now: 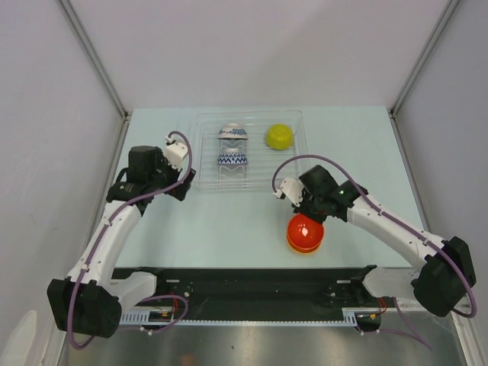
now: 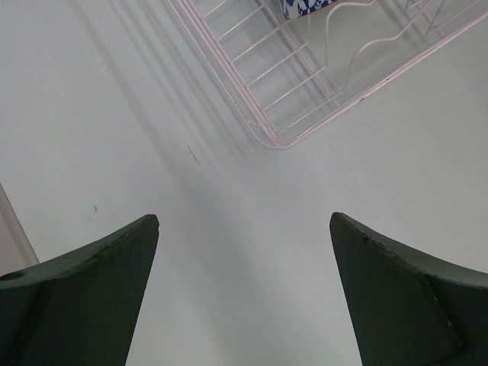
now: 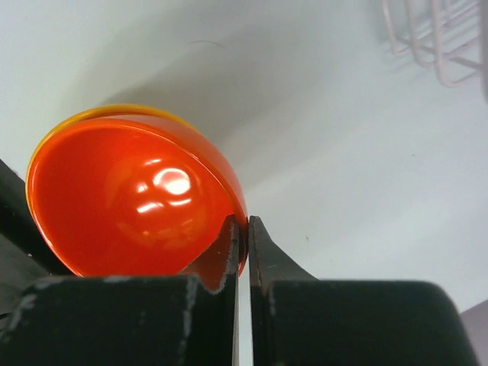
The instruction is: Load the bowls into the dish rack
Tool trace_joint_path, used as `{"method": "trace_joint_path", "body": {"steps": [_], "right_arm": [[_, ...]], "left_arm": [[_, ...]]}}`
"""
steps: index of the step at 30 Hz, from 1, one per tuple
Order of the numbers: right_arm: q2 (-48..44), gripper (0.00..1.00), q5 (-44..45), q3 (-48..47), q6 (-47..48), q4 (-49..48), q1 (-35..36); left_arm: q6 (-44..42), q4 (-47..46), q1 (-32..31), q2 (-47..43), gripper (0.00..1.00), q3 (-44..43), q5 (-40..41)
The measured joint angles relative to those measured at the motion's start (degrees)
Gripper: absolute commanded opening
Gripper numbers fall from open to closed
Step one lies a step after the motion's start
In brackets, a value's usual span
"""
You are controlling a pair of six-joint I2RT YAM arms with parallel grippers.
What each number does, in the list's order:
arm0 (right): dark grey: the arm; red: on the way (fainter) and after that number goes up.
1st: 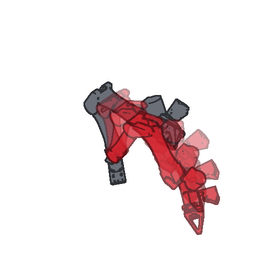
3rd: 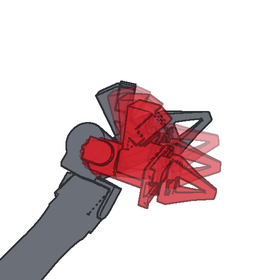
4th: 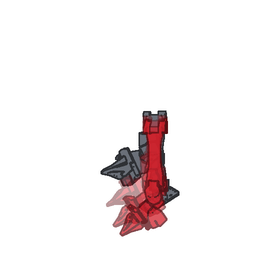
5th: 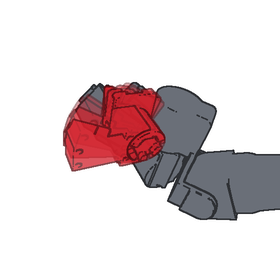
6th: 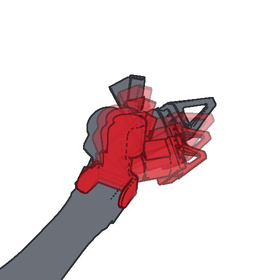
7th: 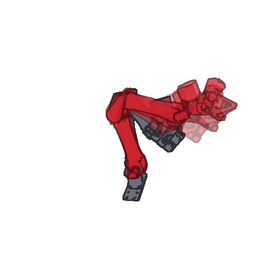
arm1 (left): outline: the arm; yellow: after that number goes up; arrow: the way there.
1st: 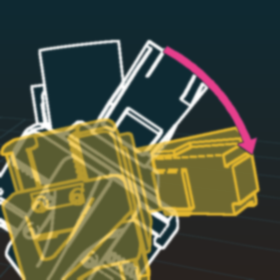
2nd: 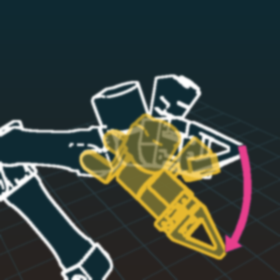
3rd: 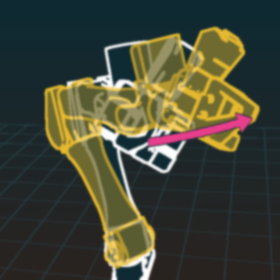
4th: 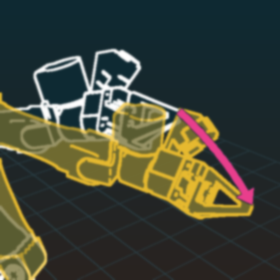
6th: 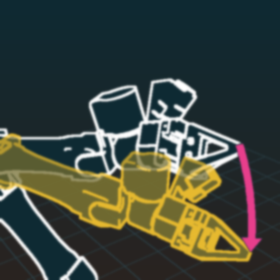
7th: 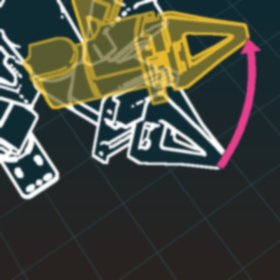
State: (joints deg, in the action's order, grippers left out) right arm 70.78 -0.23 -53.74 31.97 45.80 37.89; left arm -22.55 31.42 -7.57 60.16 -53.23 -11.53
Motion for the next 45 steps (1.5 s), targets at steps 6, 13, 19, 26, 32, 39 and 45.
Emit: {"method": "trace_joint_path", "body": {"steps": [6, 13, 19, 26, 32, 39, 45], "right_arm": [[-0.2, 0.0, 1.3, -3.8, 1.0, 1.4, 1.6], [-0.2, 0.0, 2.9, -10.6, 3.0, 4.3, 3.7], [0.3, 0.0, 7.2, -19.8, 6.8, 0.9, 3.9], [6.6, 0.0, 15.9, -20.9, 14.8, -16.7, 3.7], [17.3, 0.0, 19.9, -20.7, 20.7, -37.7, 1.3], [30.7, 0.0, 22.6, -21.9, 26.8, -56.4, -3.2], [40.4, 0.0, 23.8, -22.1, 34.0, -71.1, -4.7]], "left_arm": [[0.0, -0.1, 0.0, 1.8, 1.0, 0.0, 0.4], [0.0, -0.5, 0.0, 4.8, 1.0, -1.8, 0.9], [0.1, -0.8, 0.1, 10.2, 1.0, -6.3, 1.4], [0.5, -1.3, 0.1, 17.1, 1.0, -12.3, 2.2], [0.5, -1.4, 0.1, 24.9, 1.0, -17.4, 3.2], [0.5, -1.8, 0.1, 31.4, 1.0, -21.1, 4.4], [0.5, -2.0, 0.1, 33.7, 1.0, -21.5, 4.8]]}}
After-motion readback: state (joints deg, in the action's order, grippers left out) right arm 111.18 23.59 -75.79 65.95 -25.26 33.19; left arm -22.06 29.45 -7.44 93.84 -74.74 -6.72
